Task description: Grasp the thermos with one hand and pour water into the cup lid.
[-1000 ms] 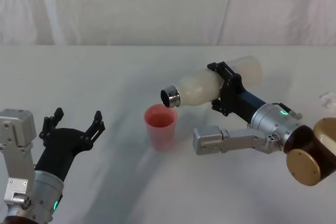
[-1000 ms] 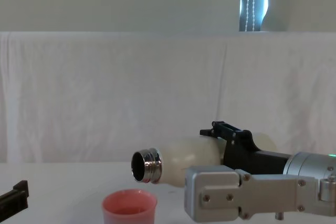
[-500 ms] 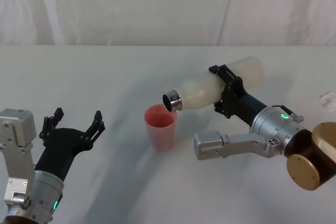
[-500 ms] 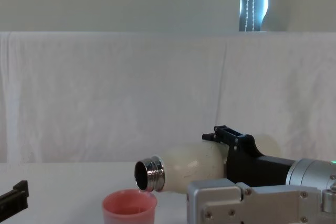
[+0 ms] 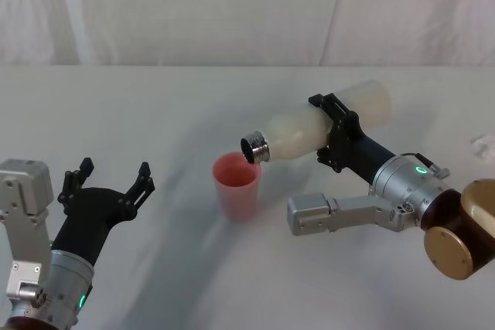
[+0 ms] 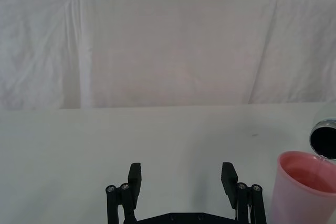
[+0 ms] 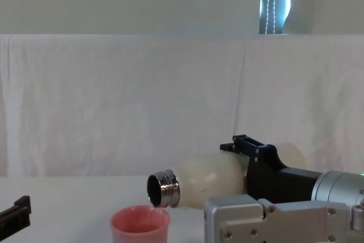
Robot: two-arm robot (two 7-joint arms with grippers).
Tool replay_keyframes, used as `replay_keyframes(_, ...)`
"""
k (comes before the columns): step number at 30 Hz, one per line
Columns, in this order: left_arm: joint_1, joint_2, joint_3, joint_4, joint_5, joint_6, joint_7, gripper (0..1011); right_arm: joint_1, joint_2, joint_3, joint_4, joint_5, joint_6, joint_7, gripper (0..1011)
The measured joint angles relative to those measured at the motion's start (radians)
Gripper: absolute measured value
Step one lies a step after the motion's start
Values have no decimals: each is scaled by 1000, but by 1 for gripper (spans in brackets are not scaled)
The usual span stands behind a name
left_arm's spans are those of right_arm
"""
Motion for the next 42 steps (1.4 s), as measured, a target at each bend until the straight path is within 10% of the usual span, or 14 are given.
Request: replay_keyframes(42,0,0,0,0,0,0,0,1001,9,14,-10,-23,-18,-4,7,951)
